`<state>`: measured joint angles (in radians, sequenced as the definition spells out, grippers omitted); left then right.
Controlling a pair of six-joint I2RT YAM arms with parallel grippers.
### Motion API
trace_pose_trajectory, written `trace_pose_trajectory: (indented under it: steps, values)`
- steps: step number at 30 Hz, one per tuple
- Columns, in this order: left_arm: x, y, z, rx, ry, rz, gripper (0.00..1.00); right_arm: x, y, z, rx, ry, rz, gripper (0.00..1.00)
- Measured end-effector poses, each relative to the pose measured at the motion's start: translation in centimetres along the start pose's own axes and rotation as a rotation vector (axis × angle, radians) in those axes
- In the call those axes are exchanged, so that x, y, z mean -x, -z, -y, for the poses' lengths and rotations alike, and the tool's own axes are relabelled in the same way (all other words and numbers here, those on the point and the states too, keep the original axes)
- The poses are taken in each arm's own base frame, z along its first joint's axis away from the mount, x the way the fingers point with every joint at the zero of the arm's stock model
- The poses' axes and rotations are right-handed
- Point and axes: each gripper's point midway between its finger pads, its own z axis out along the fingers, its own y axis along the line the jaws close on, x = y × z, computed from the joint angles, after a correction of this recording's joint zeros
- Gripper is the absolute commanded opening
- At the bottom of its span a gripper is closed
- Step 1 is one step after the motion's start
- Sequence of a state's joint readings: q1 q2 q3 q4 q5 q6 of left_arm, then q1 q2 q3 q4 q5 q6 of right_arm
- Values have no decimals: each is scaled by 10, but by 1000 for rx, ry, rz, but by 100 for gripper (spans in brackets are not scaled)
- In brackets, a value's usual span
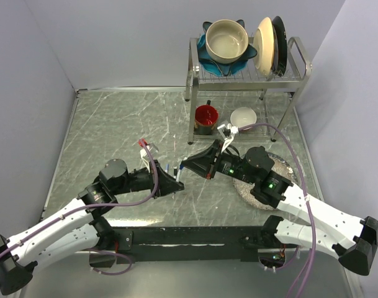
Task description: Insert the pens into the pen caps
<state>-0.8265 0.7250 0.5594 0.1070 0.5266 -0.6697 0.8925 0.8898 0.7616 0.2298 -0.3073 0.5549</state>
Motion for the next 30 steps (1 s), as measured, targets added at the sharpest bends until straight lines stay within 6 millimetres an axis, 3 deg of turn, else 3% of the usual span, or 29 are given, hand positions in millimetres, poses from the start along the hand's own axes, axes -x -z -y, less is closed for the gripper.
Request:
trace_pose_trajectory:
  steps: [20,30]
  values:
    - [-2,2,0,2,-11,-8,1,-14,-5,-7,50,6,-107,0]
    - [-1,3,1,-1,-21,-4,1,3,-4,-2,34,13,-89,0]
